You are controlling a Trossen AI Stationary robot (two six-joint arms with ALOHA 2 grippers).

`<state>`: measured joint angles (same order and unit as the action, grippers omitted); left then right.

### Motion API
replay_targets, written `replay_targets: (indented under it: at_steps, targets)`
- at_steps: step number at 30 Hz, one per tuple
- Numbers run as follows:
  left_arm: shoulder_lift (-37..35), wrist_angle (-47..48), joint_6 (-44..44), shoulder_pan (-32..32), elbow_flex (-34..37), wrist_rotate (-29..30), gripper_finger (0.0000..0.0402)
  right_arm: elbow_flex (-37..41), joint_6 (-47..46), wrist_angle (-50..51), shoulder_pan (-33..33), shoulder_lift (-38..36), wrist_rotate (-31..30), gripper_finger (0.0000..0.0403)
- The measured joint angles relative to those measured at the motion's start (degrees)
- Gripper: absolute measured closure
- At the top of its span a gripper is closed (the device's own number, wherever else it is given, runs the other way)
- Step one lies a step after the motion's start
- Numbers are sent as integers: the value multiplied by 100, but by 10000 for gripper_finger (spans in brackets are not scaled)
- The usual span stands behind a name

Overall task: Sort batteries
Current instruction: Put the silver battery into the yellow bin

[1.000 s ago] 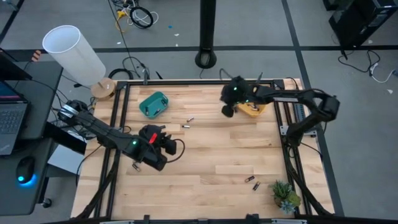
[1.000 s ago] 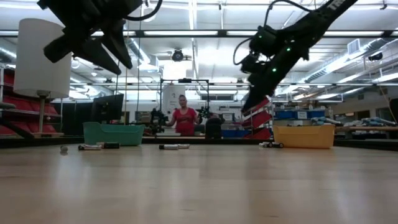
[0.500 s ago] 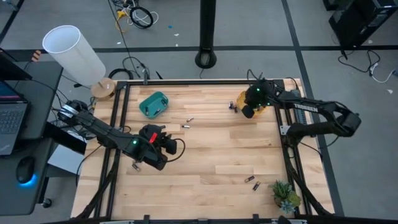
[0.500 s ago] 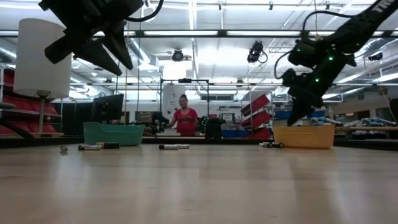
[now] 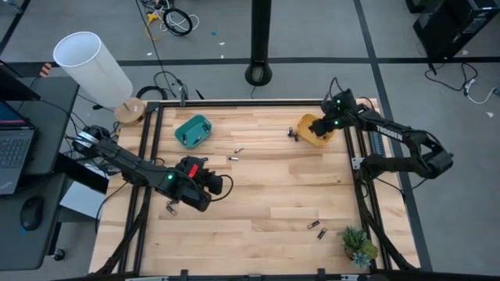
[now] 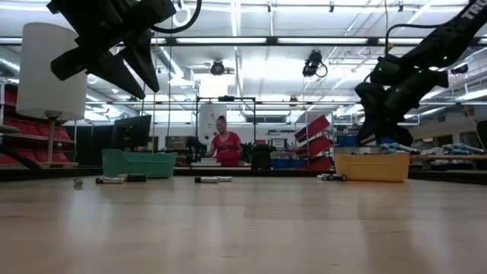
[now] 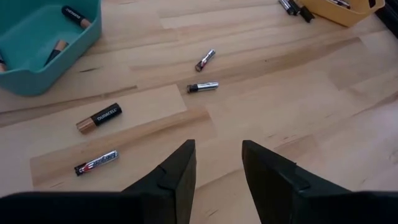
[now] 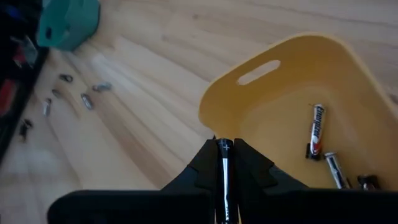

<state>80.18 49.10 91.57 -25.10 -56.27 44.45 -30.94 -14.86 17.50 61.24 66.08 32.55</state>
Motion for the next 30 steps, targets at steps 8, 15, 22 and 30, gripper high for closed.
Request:
replay_targets:
  at_steps: [8,15,22,30]
  targets:
    - [0,-16,-8,0,0,10,257,-2,145,-20,186,-6,-407,368]
    - [13,-192,-483,46,0,75,257,-13,318,-22,-73,-11,-1573,365]
    - [13,-307,-736,111,0,114,257,-181,530,325,-254,-15,-2341,340]
    - [13,-313,-751,111,0,90,257,-219,596,322,-259,-17,-2395,292]
